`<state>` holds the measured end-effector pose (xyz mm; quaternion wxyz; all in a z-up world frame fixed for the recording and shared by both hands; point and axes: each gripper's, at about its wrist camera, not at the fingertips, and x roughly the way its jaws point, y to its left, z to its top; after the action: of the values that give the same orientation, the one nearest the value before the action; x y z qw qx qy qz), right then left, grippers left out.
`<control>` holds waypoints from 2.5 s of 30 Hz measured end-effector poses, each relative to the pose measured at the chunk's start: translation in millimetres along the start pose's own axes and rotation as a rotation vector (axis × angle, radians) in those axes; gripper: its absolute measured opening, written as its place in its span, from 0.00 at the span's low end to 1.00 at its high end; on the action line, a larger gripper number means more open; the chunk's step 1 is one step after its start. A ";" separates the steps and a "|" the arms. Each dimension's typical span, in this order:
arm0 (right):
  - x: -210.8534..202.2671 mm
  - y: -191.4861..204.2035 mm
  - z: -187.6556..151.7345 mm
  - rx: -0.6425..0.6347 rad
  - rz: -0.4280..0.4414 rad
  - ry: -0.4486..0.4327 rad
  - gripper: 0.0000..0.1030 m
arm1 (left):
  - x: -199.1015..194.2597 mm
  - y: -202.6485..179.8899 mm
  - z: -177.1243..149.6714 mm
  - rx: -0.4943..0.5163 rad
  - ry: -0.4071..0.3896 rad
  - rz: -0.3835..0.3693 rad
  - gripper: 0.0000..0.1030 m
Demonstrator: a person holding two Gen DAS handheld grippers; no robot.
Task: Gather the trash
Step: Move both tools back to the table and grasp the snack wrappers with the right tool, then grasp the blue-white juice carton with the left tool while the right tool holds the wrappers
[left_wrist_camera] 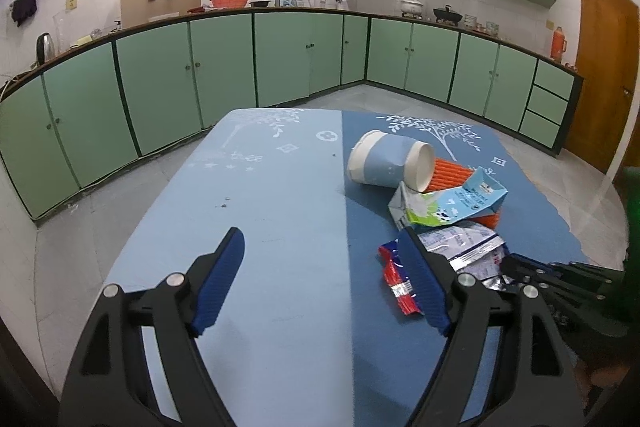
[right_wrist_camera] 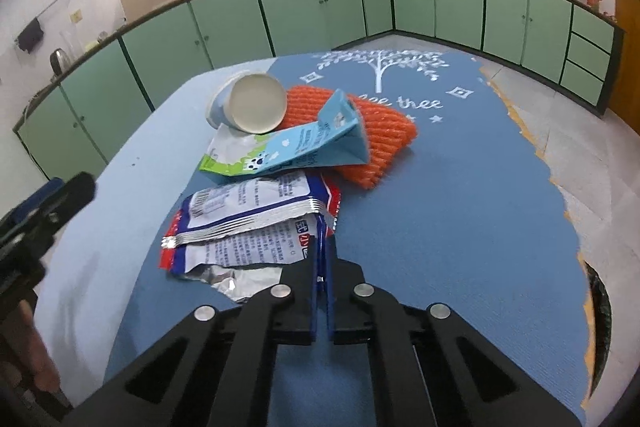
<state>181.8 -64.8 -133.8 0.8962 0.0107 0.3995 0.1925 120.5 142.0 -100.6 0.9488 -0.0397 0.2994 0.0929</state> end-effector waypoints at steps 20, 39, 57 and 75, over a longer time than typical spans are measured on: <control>-59.3 -92.1 3.5 0.158 -0.169 -0.115 0.03 | 68.5 -61.5 17.3 0.004 0.096 -0.118 0.53; -54.6 -104.0 -2.0 0.182 -0.196 -0.105 0.03 | 43.7 -84.2 -3.0 0.051 0.136 -0.284 0.64; -50.0 -105.4 -4.8 0.185 -0.203 -0.096 0.03 | 72.5 -91.9 -1.2 -0.011 0.216 -0.303 0.07; -58.0 -99.7 -20.3 0.163 -0.180 -0.057 0.05 | 30.4 -92.7 -27.1 -0.002 0.200 -0.263 0.16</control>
<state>165.6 -180.2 -123.5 0.9171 0.0529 0.3874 0.0780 148.3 52.3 -138.4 0.9182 -0.0887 0.3843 -0.0361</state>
